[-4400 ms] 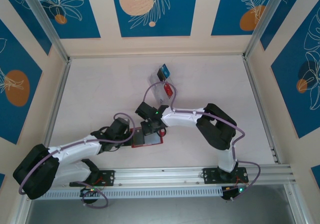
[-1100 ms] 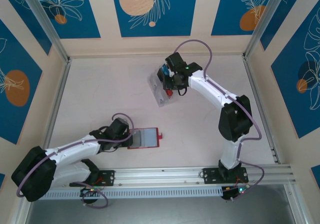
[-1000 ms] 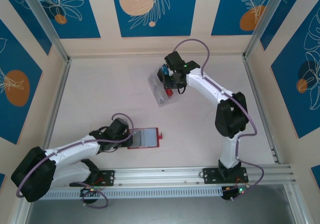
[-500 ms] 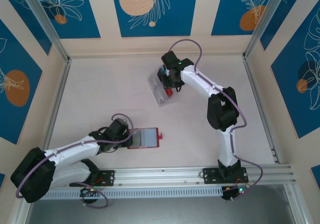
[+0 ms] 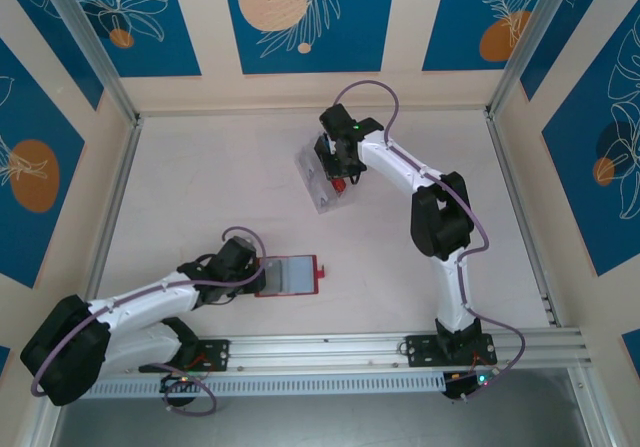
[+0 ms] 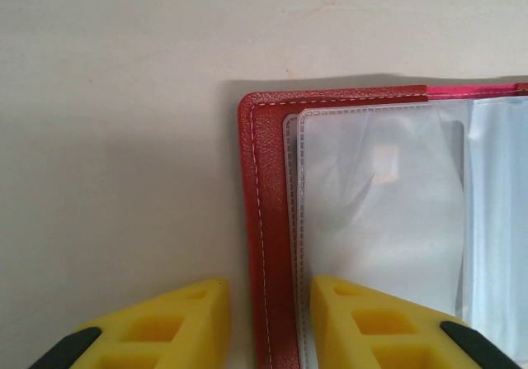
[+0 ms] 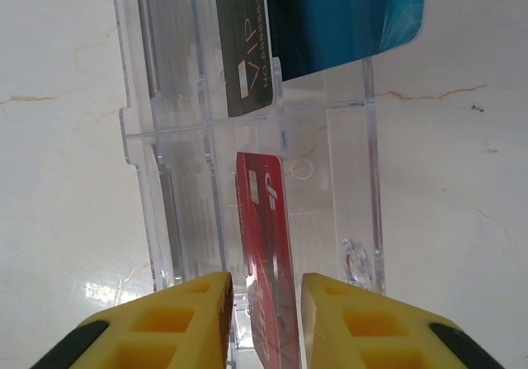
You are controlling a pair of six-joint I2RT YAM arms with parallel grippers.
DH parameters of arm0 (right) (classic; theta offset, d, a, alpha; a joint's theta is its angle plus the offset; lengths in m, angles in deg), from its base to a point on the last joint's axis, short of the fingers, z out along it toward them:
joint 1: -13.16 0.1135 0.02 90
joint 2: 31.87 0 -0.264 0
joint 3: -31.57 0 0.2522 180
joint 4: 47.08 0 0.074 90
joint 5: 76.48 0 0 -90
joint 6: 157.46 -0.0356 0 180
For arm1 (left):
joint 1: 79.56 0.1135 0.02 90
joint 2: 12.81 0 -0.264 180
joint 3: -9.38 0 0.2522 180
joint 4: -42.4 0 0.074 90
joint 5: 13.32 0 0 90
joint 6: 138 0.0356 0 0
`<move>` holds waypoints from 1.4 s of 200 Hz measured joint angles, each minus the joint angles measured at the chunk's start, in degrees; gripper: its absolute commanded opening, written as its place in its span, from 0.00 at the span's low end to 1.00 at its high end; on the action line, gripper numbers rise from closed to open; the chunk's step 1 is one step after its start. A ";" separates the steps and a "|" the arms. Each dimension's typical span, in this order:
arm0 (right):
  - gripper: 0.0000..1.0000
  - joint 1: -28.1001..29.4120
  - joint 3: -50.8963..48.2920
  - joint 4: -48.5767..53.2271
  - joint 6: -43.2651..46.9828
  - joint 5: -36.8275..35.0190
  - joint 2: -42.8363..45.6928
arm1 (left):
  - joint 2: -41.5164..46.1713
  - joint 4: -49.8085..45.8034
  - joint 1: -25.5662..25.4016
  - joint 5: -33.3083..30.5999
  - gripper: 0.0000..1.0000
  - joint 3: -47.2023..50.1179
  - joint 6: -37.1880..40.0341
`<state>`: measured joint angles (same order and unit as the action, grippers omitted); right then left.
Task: Put the credit cards into the card holder
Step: Pick up the credit card from the storage box.
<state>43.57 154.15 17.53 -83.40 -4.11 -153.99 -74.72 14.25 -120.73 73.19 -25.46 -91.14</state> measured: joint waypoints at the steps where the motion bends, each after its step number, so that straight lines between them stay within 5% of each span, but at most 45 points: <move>1: 0.27 0.00 0.00 0.00 0.00 0.00 0.00 | 0.02 0.02 0.00 0.00 0.31 0.02 -0.02; 159: 0.20 1.44 1.75 1.44 1.25 -1.49 -1.62 | 0.59 0.33 0.00 0.00 0.31 0.44 -0.04; 239: 0.01 1.44 2.47 1.99 2.29 -1.27 -1.70 | 1.40 0.70 0.00 0.02 0.31 1.01 -0.04; 280: 0.00 1.38 6.60 4.07 2.60 -1.90 -1.36 | 1.44 0.72 0.00 0.00 0.30 1.07 -0.04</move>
<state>44.95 160.75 21.59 -80.80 -6.01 -155.35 -73.27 14.97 -120.73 73.19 -24.39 -91.18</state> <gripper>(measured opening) 0.066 0.304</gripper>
